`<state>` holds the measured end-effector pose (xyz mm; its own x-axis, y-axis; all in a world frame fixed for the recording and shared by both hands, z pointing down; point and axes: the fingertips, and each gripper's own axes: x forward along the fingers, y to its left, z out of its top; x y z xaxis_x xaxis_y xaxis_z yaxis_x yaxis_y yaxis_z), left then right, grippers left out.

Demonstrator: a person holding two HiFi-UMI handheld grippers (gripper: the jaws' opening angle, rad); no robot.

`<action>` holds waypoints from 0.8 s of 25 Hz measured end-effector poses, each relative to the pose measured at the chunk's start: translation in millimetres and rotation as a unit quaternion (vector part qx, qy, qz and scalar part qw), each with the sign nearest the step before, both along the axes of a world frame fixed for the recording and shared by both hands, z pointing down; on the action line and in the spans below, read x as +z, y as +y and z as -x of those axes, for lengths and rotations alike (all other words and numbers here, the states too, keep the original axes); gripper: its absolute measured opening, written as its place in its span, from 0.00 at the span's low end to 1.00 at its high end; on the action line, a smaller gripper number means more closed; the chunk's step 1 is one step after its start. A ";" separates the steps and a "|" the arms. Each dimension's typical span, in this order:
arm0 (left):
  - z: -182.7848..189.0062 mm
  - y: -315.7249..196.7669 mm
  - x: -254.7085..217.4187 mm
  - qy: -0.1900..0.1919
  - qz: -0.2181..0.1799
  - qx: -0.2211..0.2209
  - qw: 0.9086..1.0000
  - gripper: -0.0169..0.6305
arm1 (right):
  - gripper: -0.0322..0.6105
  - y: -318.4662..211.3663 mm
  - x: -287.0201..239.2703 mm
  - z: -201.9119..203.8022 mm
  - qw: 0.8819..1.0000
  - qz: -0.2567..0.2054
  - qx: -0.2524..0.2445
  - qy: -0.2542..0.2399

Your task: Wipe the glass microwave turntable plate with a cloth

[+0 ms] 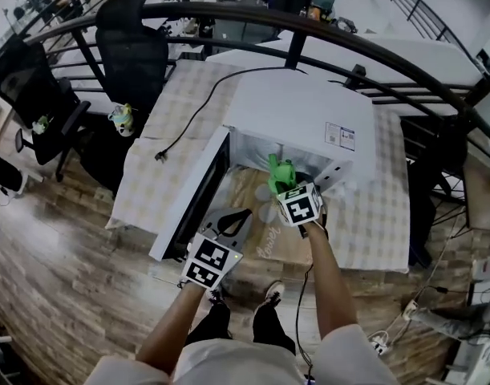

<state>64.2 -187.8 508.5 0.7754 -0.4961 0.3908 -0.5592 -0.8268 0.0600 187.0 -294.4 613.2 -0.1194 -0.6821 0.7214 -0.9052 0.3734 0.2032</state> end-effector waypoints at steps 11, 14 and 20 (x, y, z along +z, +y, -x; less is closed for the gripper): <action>-7.1 -0.6 -113.4 0.033 -0.087 -0.047 0.995 0.06 | 0.33 97.9 -165.0 -46.8 0.989 -0.130 0.044 -0.050; -9.1 -5.1 -143.9 0.046 -0.111 -0.058 0.991 0.06 | 0.33 114.6 -218.3 -59.7 0.982 -0.177 0.043 -0.044; -13.9 -9.7 -182.4 0.075 -0.136 -0.063 0.986 0.06 | 0.33 147.6 -304.6 -73.2 0.965 -0.258 0.048 -0.030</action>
<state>78.1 -197.5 326.1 0.7398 -0.6630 0.1148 -0.6605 -0.7481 -0.0643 260.3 -146.8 308.6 -0.0693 -0.9585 0.2767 -0.9461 0.1510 0.2864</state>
